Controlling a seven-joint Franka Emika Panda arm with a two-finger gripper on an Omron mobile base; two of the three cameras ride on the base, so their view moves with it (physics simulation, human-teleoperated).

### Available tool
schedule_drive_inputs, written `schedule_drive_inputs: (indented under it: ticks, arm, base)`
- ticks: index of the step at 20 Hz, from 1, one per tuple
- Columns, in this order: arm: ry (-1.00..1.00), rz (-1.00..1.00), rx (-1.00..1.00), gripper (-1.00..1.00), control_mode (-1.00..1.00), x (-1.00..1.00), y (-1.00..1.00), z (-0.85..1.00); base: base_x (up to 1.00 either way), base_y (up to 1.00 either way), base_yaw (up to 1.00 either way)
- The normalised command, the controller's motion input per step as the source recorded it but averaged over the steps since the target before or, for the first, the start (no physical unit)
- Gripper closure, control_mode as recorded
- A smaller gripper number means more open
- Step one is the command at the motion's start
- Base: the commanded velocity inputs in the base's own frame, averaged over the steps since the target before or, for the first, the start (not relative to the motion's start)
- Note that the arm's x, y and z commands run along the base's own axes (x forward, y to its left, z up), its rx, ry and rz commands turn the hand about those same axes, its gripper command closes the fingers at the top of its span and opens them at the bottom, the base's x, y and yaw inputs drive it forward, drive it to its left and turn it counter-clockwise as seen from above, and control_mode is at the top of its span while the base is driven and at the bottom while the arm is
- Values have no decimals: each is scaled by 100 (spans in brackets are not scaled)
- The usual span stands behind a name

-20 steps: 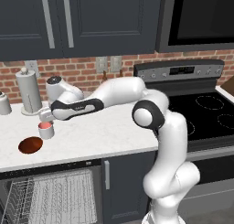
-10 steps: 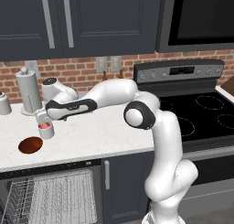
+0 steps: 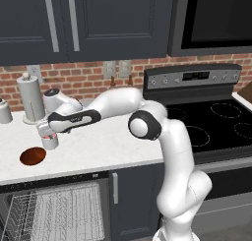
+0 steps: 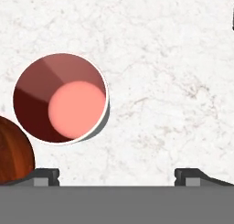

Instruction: Pick up the cup and bowl from the counter, place them in the dishwasher, and close the dishwasher door.

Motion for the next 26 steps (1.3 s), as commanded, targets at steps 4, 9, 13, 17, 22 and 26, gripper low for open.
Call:
schedule_drive_inputs:
  ticks: [4,9,13,17,22,26]
  arm:
    - [0,-2,1,-100,-100,16,0,-19]
    - [0,-1,3,-100,-100,13,0,-5]
    - [0,0,0,-100,-100,0,16,0]
    - [0,0,0,-100,-100,-1,19,0]
    - [0,-1,3,-100,-100,12,16,0]
    - [0,-4,12,-100,-100,18,4,9]
  base:
    - [0,0,0]
    - [0,0,0]
    - [0,0,0]
    - [0,0,0]
    - [0,0,0]
    - [0,0,0]
